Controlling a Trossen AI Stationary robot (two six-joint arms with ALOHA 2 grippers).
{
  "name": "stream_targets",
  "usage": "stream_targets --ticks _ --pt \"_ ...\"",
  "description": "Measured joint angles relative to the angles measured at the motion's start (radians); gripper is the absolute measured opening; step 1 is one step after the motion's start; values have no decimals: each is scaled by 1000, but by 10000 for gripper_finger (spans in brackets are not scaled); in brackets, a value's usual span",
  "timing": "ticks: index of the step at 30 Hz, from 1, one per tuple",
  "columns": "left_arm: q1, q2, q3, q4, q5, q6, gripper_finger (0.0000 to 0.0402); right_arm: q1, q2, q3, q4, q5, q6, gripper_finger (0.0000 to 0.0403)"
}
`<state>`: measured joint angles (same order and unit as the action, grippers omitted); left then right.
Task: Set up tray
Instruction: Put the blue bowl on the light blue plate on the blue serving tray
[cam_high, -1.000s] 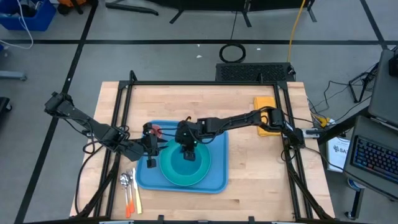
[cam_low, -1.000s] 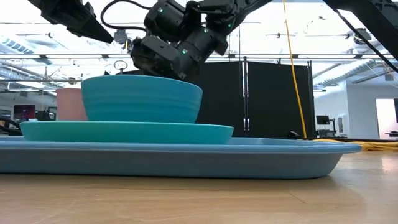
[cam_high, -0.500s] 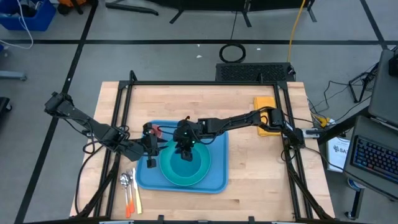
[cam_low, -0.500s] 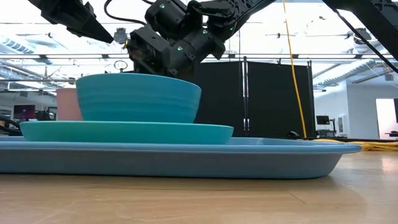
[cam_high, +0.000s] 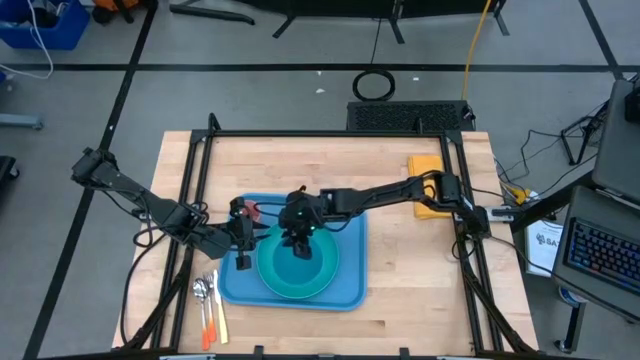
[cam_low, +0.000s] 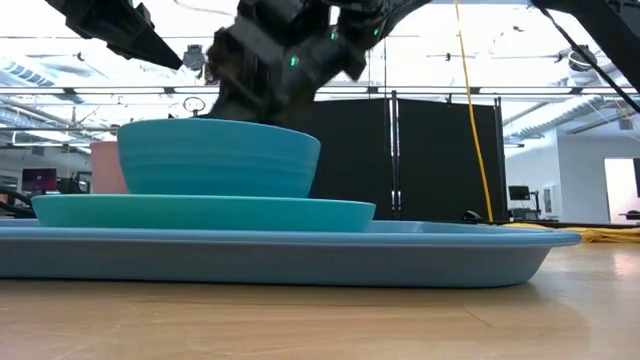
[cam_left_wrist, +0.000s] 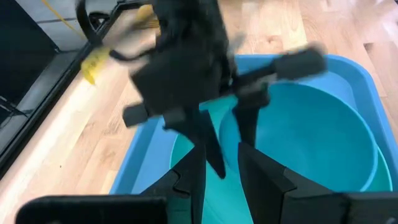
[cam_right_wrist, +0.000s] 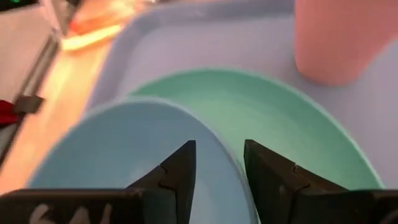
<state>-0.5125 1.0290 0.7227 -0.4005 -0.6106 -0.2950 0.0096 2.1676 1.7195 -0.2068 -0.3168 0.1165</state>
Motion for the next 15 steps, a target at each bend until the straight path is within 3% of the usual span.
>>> stream_targets --ticks 15 --pt "1 0 0 11 -19 5 97 22 -59 2 -10 7 -88 125"
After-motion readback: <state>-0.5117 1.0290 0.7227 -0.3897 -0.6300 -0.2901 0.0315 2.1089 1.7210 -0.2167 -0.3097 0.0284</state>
